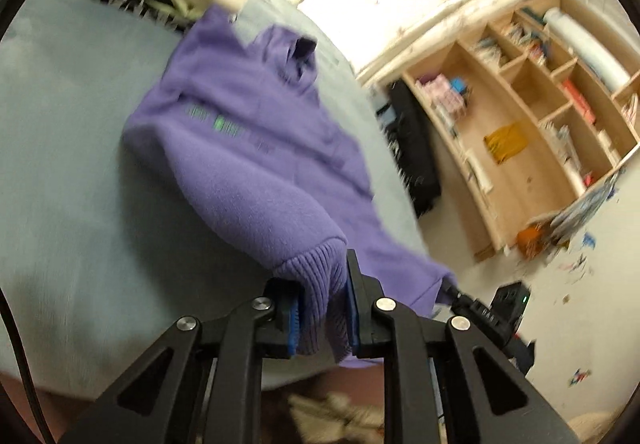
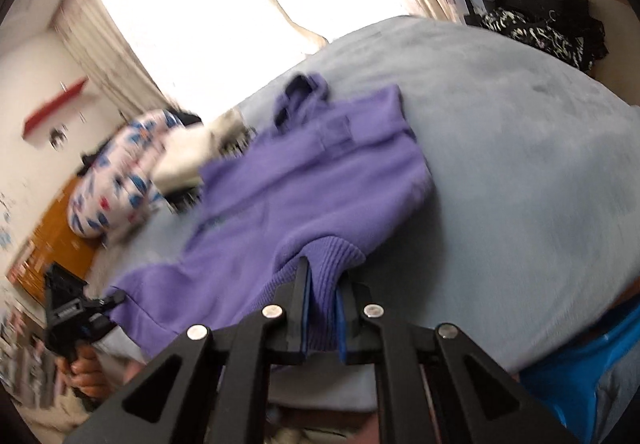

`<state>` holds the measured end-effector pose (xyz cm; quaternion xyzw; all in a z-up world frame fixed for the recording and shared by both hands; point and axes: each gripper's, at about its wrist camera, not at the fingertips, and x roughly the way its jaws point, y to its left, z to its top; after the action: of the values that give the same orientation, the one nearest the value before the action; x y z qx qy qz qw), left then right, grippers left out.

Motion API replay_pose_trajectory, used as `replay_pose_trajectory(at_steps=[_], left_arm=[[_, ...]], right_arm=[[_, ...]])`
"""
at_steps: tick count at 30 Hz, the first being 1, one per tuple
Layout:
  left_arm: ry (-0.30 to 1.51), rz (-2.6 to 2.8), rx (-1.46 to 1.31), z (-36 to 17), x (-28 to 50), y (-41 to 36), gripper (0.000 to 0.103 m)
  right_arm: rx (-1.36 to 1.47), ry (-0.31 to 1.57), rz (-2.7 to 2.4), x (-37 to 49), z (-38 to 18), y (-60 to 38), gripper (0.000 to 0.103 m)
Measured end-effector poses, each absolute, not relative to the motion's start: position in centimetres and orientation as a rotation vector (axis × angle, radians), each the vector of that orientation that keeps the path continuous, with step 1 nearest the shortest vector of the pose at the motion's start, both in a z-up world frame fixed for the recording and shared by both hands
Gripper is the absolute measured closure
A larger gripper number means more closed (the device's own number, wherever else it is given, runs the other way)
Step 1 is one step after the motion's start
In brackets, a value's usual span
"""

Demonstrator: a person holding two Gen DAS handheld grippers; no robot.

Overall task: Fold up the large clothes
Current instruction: 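Lift the hem with both grippers and fold it up toward the hood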

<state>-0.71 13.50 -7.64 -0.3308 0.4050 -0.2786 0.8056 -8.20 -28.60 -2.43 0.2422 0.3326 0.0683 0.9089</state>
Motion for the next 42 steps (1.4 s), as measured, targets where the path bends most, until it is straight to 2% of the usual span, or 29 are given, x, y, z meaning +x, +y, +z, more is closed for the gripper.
replay_pose_trajectory(at_steps=[5, 10, 12, 14, 15, 16, 17, 18, 19, 28, 30, 32, 37, 38, 42], left_arm=[[0.81, -0.563, -0.752, -5.0, 3.8, 14.4, 0.088], [0.792, -0.488, -0.746, -3.1, 11.8, 14.9, 0.086], [0.789, -0.456, -0.734, -3.0, 14.9, 15.0, 0.081], [0.804, -0.409, -0.716, -3.1, 18.8, 15.2, 0.065], [0.808, -0.391, -0.707, -3.3, 20.3, 15.5, 0.059], [0.809, -0.365, -0.701, -3.6, 22.0, 15.8, 0.044], [0.811, -0.332, -0.693, -4.0, 23.4, 16.1, 0.032], [0.817, -0.292, -0.687, -4.4, 24.6, 16.4, 0.03], [0.826, -0.268, -0.684, -5.1, 25.7, 16.7, 0.029], [0.974, -0.2, -0.397, -11.2, 30.8, 15.1, 0.03], [0.989, -0.208, -0.328, -11.9, 31.2, 14.1, 0.034], [1.008, -0.212, -0.25, -12.6, 31.9, 13.0, 0.046], [1.015, -0.186, -0.11, -13.4, 33.6, 11.4, 0.063], [1.013, -0.179, -0.092, -13.4, 33.9, 11.2, 0.065], [0.995, -0.201, -0.049, -12.8, 33.9, 10.4, 0.066]], right_arm=[[0.58, 0.631, 0.175, -3.1, 0.3, -29.8, 0.094], [0.605, 0.621, 0.155, 4.4, 2.7, -30.9, 0.094], [0.597, 0.629, 0.131, 7.8, 3.2, -31.3, 0.093], [0.601, 0.668, 0.112, 12.4, 3.0, -31.7, 0.089], [0.594, 0.685, 0.103, 13.6, 2.7, -31.9, 0.083], [0.585, 0.708, 0.073, 15.4, 2.1, -32.2, 0.072], [0.572, 0.727, 0.033, 17.0, 1.4, -32.4, 0.052], [0.568, 0.735, 0.005, 18.0, 0.7, -32.8, 0.043], [0.57, 0.735, -0.004, 18.6, 0.0, -33.1, 0.035], [0.469, 0.902, -0.026, 23.5, -7.3, -35.4, 0.035], [0.441, 0.93, -0.026, 24.5, -8.3, -35.3, 0.035], [0.397, 0.947, -0.031, 25.3, -9.0, -35.1, 0.035], [0.287, 0.945, 0.004, 26.6, -9.2, -33.6, 0.036], [0.269, 0.948, 0.013, 26.9, -9.1, -33.4, 0.041], [0.172, 0.986, 0.015, 28.0, -9.1, -32.2, 0.042]])
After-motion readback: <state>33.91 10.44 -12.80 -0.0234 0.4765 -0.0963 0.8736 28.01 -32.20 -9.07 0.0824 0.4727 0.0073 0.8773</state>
